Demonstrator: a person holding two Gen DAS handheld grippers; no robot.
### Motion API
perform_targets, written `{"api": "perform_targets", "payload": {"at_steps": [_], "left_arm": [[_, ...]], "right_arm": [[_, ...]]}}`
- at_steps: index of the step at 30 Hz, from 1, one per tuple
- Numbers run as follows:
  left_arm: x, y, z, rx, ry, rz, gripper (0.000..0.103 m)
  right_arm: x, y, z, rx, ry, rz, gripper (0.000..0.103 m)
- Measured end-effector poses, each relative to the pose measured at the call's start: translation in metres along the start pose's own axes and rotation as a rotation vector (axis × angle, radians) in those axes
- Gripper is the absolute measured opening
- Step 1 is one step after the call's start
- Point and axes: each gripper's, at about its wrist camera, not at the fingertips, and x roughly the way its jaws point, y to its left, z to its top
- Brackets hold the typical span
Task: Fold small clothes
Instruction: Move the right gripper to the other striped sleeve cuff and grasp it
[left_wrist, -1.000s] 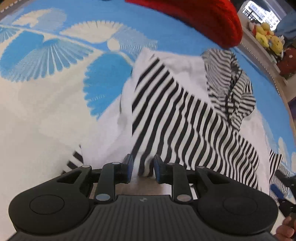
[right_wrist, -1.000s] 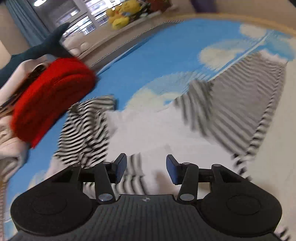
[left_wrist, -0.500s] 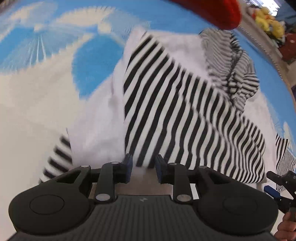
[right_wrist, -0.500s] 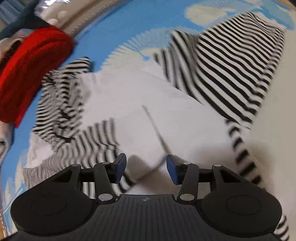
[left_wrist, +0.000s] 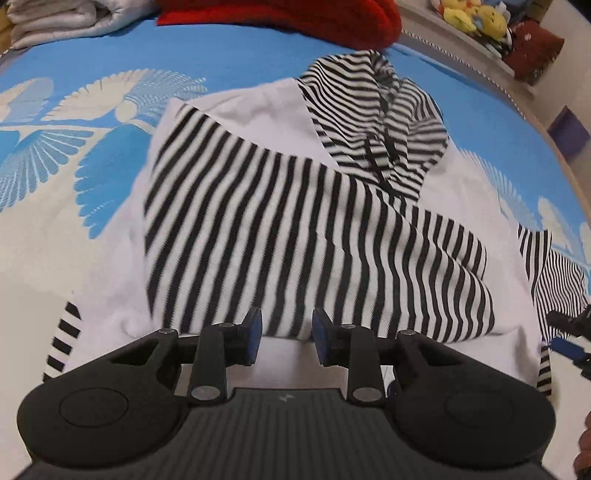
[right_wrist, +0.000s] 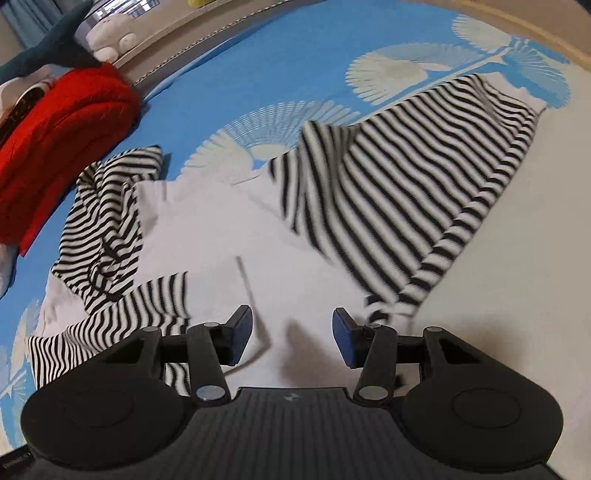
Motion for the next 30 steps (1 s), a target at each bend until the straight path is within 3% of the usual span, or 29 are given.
{"api": "perform_targets", "payload": {"at_steps": [14, 26, 30], "left_arm": [[0.004, -0.024, -0.006, 0.091, -0.017, 0.015, 0.034], [0.005, -0.025, -0.006, 0.088, -0.009, -0.008, 0.035], [0.005, -0.024, -0.005, 0.076, -0.004, -0.017, 0.035]], "right_arm": [[-0.012, -0.063, 0.032, 0.055, -0.019, -0.007, 0.050], [-0.024, -0.187, 0.083, 0.346, -0.185, -0.072, 0.041], [-0.016, -0.215, 0.085, 0.473, -0.188, -0.048, 0.041]]}}
